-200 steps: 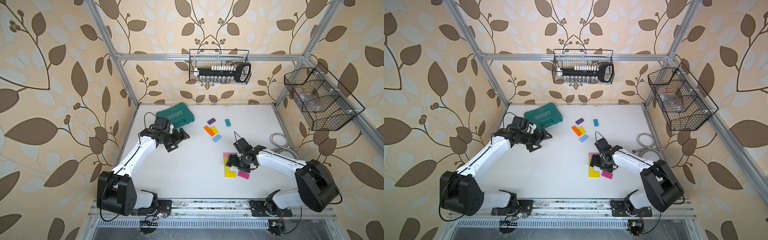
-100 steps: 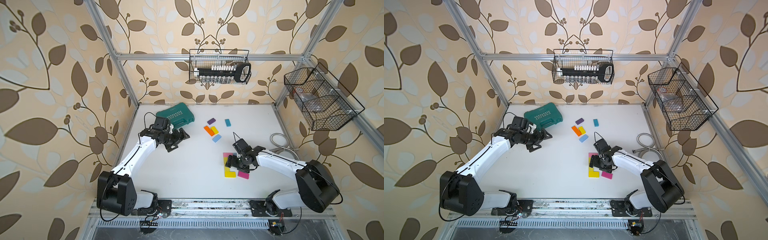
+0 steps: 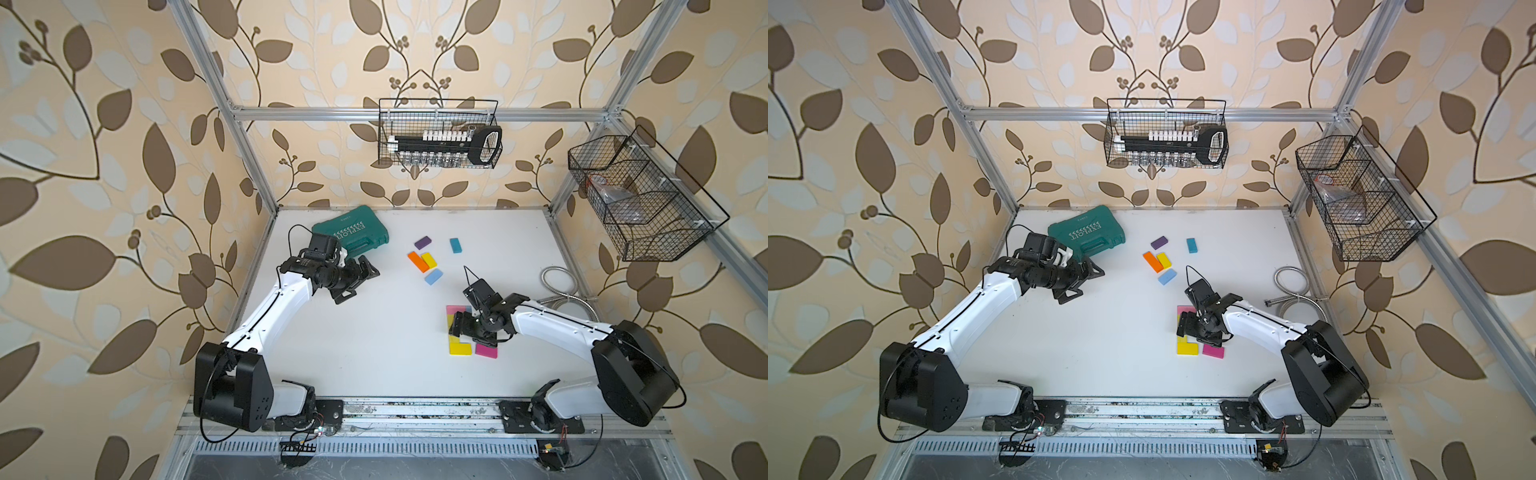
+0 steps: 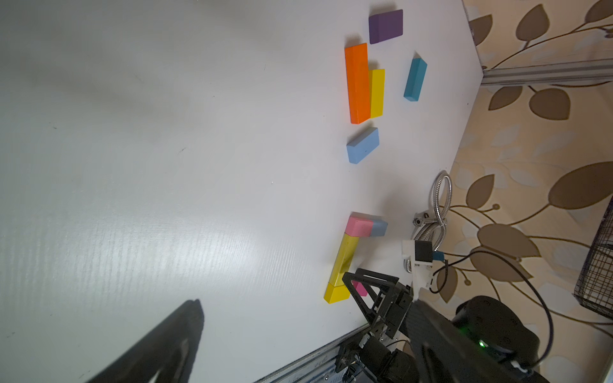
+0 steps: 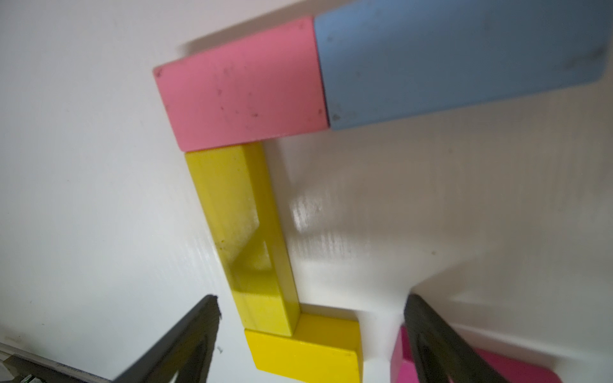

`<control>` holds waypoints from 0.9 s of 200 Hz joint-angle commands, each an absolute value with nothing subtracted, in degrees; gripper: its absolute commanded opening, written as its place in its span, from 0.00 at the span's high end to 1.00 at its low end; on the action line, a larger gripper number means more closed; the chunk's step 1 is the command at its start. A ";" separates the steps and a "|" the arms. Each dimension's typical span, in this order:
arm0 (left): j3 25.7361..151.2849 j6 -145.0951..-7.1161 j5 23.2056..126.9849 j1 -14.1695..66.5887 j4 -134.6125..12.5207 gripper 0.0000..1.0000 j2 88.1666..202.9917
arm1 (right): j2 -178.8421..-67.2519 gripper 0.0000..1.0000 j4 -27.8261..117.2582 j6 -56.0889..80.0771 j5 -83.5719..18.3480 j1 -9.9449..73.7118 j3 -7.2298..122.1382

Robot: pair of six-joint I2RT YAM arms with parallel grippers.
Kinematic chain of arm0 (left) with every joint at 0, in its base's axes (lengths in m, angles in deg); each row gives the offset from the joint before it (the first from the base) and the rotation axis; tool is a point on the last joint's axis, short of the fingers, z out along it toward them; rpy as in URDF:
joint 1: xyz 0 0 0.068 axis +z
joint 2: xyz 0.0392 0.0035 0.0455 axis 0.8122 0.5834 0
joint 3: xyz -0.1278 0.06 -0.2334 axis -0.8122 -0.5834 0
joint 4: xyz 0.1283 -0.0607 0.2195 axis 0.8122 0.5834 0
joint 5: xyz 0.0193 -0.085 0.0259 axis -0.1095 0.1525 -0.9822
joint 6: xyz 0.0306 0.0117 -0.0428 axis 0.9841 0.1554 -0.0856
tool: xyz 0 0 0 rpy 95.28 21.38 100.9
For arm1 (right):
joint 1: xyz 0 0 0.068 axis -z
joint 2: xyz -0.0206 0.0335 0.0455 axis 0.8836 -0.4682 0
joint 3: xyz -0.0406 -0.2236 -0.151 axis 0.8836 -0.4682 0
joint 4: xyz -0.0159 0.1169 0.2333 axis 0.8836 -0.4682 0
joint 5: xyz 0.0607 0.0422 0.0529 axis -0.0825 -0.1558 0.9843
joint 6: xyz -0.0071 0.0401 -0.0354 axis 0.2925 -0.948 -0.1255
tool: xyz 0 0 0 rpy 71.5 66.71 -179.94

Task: Assemble the letter c with building blocks
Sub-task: Assemble the building block at the center of the board.

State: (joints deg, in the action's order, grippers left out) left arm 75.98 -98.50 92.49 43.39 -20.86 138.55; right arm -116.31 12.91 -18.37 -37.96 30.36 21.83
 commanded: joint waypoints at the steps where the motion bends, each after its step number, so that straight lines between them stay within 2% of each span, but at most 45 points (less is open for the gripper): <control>1: 75.33 -99.14 92.75 42.97 -21.70 0.01 137.56 | -116.09 0.14 12.11 -19.13 -37.93 29.90 20.69; 51: 75.37 -99.13 92.82 42.97 -21.64 0.01 137.55 | -113.95 0.14 10.13 -19.63 -38.67 29.77 22.51; 96: 75.79 -98.79 92.75 42.97 -21.27 0.01 137.38 | -107.79 0.12 3.89 -22.65 -43.50 31.06 23.78; 136: 75.78 -98.67 92.92 42.97 -21.18 0.01 137.30 | -100.89 0.10 -1.24 -25.75 -46.16 35.76 19.00; 180: 75.85 -98.95 93.01 42.97 -21.44 0.01 137.80 | -97.83 0.10 0.03 -26.40 -43.33 38.81 14.20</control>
